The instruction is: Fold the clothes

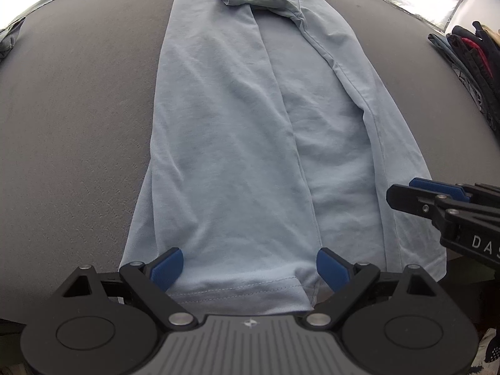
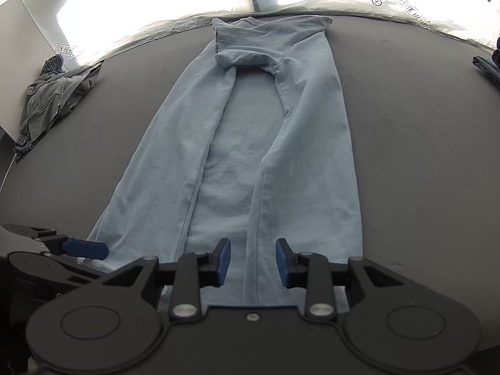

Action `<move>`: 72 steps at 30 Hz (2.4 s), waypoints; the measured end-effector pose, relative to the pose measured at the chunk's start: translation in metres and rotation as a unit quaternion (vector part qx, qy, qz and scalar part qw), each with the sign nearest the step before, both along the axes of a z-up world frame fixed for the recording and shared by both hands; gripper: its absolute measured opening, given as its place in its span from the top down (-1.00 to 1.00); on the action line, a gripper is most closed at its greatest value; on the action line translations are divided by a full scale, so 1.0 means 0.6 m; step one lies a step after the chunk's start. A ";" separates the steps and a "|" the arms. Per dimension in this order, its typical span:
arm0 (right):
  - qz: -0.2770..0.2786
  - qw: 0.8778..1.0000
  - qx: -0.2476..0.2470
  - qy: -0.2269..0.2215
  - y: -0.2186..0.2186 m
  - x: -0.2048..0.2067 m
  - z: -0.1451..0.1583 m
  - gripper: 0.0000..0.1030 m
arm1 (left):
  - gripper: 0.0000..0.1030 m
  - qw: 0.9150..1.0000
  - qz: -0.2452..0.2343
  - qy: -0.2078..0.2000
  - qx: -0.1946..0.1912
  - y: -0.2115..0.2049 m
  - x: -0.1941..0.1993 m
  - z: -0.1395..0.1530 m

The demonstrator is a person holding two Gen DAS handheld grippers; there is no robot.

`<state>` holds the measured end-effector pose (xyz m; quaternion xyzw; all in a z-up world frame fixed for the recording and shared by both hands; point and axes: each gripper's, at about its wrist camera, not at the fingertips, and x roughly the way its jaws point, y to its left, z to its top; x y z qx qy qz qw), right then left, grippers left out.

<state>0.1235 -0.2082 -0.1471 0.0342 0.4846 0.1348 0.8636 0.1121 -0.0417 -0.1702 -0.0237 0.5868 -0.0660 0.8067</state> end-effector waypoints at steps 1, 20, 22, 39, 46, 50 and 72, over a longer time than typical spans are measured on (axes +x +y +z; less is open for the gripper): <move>0.003 1.000 -0.003 0.002 0.005 0.002 -0.005 0.36 | -0.79 1.000 -0.002 0.000 0.002 0.000 -0.001 0.001; 0.031 0.998 0.039 -0.025 0.028 0.009 0.022 0.95 | -0.79 1.000 0.024 -0.006 0.012 0.028 -0.014 0.017; 0.038 0.998 0.046 -0.026 0.038 0.013 0.022 0.95 | -0.79 0.999 0.030 -0.007 0.018 0.033 -0.015 0.018; -0.061 0.998 0.029 0.002 -0.037 0.005 -0.003 0.27 | -0.25 0.995 0.090 -0.042 0.032 0.087 -0.022 0.026; -0.121 0.992 0.009 0.029 -0.091 -0.007 -0.036 0.10 | -0.32 0.993 0.105 -0.026 0.041 0.104 -0.029 0.006; -0.092 0.995 -0.007 0.034 -0.081 -0.012 -0.037 0.94 | 0.04 0.995 0.084 -0.035 0.033 0.094 -0.045 0.003; -0.057 0.998 -0.027 -0.010 -0.108 0.063 0.012 0.34 | 0.32 0.982 0.168 -0.068 -0.044 0.115 -0.005 0.082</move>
